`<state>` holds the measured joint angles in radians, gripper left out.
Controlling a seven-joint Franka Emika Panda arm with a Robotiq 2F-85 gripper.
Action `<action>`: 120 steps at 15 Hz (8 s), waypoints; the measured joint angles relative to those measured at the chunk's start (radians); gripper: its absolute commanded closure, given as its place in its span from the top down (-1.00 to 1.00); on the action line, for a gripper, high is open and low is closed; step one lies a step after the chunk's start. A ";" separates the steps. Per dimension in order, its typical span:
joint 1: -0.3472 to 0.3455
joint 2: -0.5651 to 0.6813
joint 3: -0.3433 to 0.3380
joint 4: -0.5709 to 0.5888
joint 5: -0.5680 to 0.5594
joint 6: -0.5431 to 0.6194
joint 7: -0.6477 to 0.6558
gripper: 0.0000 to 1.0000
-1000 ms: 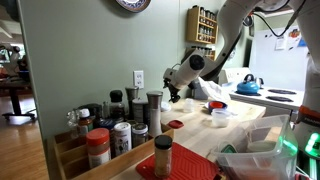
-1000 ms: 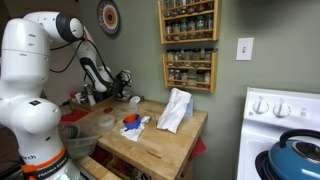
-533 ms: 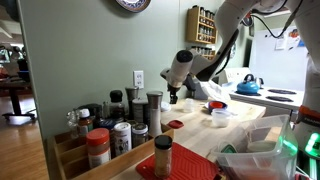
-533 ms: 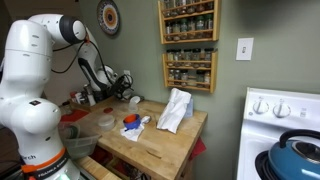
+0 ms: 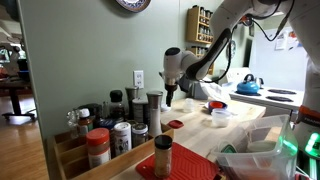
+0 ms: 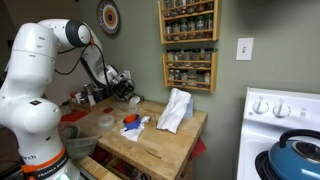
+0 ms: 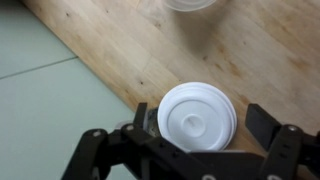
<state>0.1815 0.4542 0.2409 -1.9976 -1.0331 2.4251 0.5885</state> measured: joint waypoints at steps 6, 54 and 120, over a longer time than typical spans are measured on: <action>0.032 0.053 -0.060 0.061 0.258 0.006 0.070 1.00; 0.267 0.161 -0.411 0.089 0.638 0.404 0.049 0.26; 0.094 -0.751 -0.221 -0.749 1.047 0.008 -1.842 0.11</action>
<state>0.2758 -0.2968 0.0197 -2.7470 0.0142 2.4336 -1.2539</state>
